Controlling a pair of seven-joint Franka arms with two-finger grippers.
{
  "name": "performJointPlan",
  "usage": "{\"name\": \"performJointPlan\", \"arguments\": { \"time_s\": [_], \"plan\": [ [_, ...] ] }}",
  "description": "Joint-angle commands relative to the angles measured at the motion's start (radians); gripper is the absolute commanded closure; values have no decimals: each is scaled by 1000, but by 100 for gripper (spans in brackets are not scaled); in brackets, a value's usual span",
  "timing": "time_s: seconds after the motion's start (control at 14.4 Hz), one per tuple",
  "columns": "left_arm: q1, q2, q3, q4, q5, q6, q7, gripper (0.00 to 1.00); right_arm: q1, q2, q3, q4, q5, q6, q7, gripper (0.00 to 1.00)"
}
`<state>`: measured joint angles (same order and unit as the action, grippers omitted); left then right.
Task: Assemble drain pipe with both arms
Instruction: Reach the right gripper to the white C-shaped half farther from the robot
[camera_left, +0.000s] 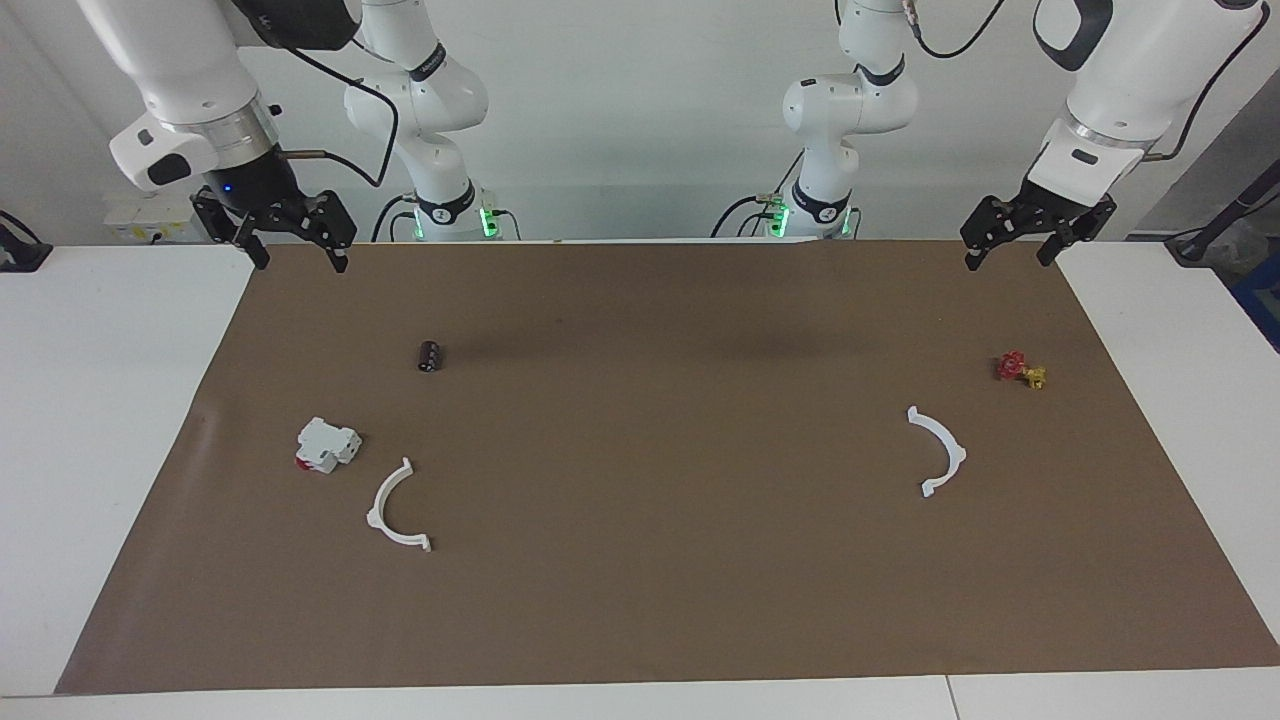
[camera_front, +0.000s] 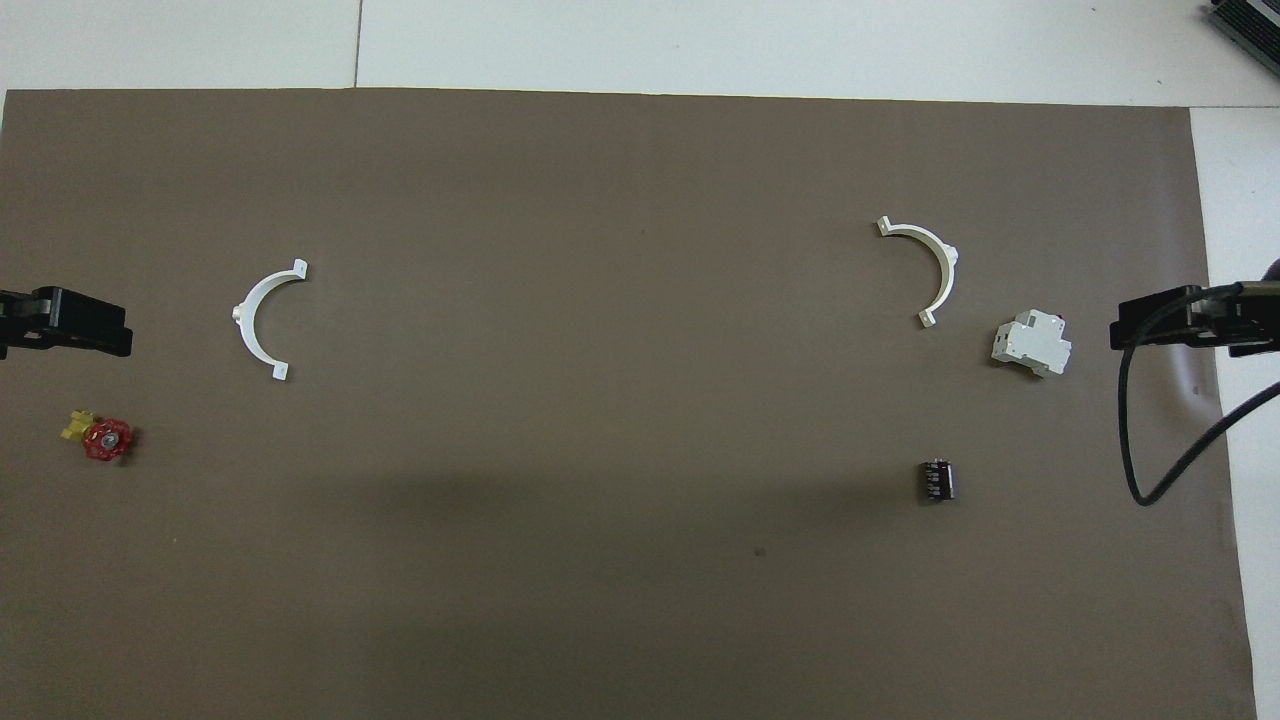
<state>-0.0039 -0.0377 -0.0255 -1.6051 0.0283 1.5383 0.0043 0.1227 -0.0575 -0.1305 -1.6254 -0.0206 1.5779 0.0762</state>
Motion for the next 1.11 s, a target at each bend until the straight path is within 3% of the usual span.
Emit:
{"name": "performJointPlan", "arguments": {
  "time_s": [0.0, 0.28, 0.63, 0.76, 1.04],
  "plan": [
    [7, -14, -1, -13, -11, 0, 0, 0, -11, -27, 6, -34, 7, 24, -13, 0],
    [7, -14, -1, -15, -11, 0, 0, 0, -12, -30, 6, -50, 7, 33, -22, 0],
    [-4, -14, -1, -13, -13, -6, -3, 0, -8, 8, 6, -161, 7, 284, -171, 0],
    [-4, -16, -1, -15, -11, -13, -4, 0, -9, 82, 8, -182, 16, 400, -238, 0],
    [5, -19, -1, -32, -13, 3, 5, 0, -20, 279, 6, -179, 160, 629, -508, 0]
  ]
}}
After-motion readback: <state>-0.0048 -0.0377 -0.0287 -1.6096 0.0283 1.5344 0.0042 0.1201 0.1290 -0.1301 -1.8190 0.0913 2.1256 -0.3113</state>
